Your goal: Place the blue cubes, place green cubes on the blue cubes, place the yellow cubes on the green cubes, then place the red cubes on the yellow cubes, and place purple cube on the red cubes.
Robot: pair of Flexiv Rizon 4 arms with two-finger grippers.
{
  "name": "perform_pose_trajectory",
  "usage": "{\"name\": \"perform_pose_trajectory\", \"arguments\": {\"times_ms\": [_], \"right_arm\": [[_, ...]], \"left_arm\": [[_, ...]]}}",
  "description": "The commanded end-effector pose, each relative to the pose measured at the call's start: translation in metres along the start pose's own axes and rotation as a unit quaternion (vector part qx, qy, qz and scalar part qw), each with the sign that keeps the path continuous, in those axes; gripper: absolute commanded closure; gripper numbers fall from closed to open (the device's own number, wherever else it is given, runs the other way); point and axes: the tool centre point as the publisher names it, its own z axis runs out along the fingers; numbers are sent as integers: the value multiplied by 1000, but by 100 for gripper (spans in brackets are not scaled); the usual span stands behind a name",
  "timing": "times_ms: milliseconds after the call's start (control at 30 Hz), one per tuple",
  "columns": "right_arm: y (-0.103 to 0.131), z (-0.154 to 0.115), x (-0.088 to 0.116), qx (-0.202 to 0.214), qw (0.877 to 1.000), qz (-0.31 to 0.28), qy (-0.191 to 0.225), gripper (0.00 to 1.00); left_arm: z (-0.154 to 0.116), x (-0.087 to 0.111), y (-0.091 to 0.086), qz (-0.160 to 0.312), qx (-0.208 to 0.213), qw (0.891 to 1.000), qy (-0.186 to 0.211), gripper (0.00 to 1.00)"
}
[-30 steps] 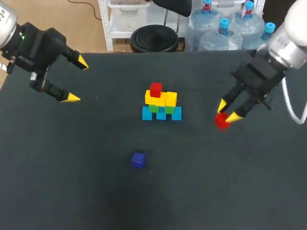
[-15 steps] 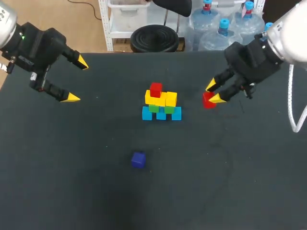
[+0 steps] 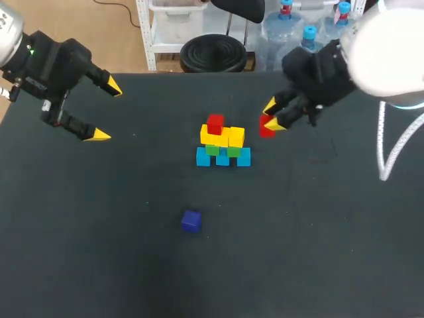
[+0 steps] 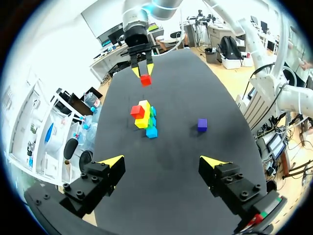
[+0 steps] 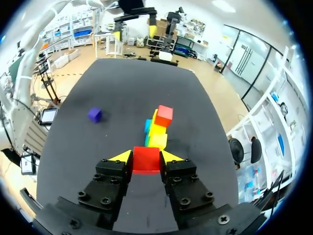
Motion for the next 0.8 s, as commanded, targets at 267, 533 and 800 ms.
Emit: {"name": "perform_pose_trajectory", "arguments": {"times_ms": [267, 533, 800], "right_arm": [[-24, 38, -23, 15, 1000, 18, 0, 100], [-25, 44, -30, 27, 999, 27, 1, 100], [-21, 48, -36, 27, 999, 20, 9, 100]], "left_arm": [[0, 1, -1, 2, -1, 1000, -2, 0], [0, 1, -1, 2, -1, 1000, -2, 0], [0, 1, -1, 2, -1, 1000, -2, 0]]}}
